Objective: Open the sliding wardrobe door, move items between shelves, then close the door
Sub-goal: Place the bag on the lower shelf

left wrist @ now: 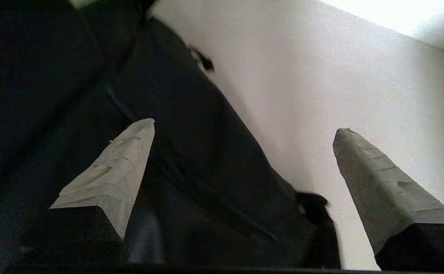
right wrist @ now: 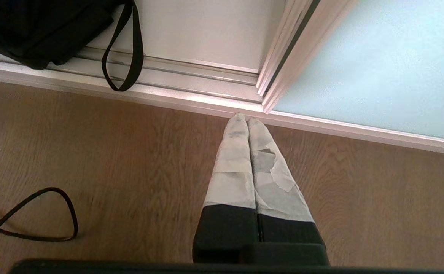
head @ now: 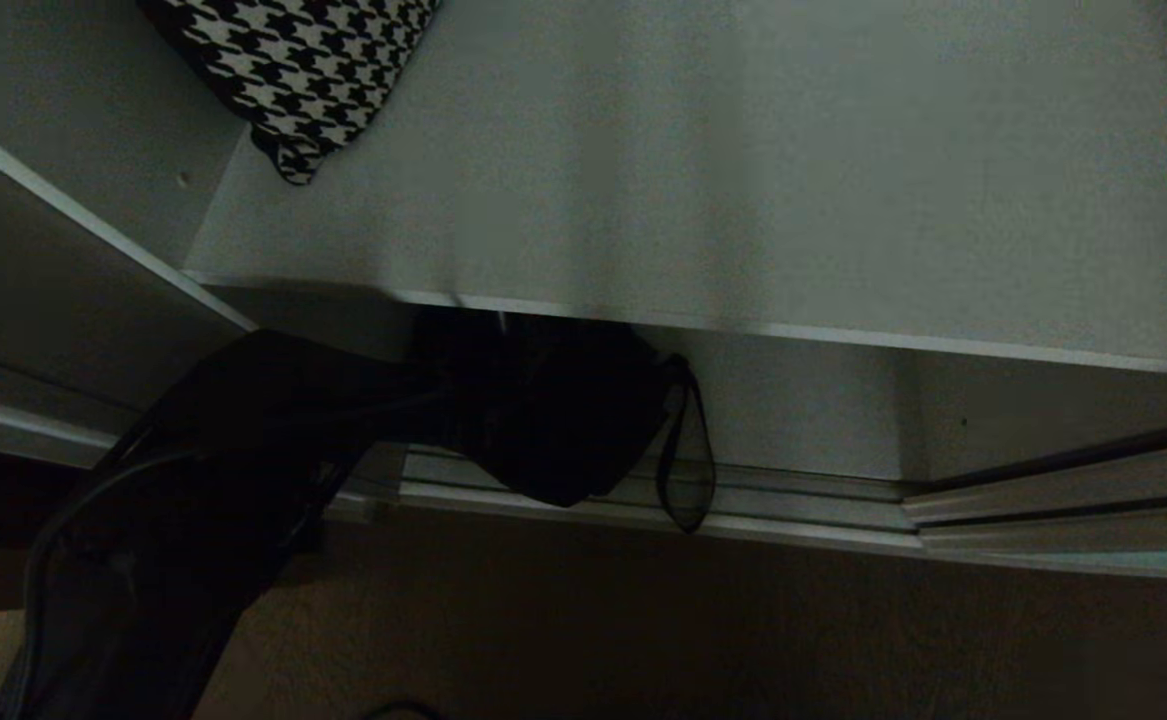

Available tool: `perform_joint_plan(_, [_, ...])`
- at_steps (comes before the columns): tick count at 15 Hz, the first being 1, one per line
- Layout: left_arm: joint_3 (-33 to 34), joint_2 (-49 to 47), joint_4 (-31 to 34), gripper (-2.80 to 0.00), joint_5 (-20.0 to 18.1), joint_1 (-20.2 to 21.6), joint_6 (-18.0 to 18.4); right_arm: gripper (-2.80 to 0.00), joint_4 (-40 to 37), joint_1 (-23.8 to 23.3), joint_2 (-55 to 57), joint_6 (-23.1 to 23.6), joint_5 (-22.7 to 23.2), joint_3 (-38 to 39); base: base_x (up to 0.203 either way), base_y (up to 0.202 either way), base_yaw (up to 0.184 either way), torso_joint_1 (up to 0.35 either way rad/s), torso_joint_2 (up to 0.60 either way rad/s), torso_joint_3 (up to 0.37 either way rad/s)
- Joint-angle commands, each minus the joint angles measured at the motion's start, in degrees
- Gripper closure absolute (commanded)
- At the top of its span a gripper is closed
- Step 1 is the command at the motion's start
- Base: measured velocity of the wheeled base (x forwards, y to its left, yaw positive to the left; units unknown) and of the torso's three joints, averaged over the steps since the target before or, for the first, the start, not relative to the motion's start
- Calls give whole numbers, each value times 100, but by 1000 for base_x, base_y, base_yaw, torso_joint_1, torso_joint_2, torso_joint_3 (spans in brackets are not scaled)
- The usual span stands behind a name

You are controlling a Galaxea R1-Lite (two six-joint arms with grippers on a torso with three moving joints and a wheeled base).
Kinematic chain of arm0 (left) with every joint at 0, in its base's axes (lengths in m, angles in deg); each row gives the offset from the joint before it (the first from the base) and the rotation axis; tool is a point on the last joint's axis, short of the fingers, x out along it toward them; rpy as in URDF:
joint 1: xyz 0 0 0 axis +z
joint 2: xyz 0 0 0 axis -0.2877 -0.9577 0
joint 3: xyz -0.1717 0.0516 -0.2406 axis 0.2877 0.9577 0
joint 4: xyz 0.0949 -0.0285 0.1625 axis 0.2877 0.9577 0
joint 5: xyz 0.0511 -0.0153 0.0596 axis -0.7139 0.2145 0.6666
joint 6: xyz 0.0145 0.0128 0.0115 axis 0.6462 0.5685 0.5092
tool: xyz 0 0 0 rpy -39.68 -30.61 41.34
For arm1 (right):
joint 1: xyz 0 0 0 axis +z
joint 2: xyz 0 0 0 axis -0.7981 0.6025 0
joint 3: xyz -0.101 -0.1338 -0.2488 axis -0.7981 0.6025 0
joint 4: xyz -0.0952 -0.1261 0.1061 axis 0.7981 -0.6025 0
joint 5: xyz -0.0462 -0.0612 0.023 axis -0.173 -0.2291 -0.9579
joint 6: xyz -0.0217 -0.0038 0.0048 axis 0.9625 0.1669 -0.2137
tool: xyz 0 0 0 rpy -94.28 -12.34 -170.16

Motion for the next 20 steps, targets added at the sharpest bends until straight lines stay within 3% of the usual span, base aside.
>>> perform_joint_plan(1, [161,164,158,-280,4,-1,-202,0,1,1,-11,1,-2,1,0,0,0,0,0,0])
perform_joint_plan(5, [306,125,1013,-280,-83,-90,-663,0,1,1,-20,1,-2,1,0,0,0,0,0,0])
perform_joint_plan(6, [315,117,1053,0,-83,-117,-670,0,1,1,-20,1,-2,1,0,0,0,0,0,0])
perform_joint_plan(10, [610,228,1034,0,-76,-225,-784,0,1,1,-20,1,-2,1,0,0,0,0,0,0])
perform_joint_plan(20, [2023,-39,882,0,-57,-785,-669,0,1,1,-14,1,-2,1,0,0,0,0,0,0])
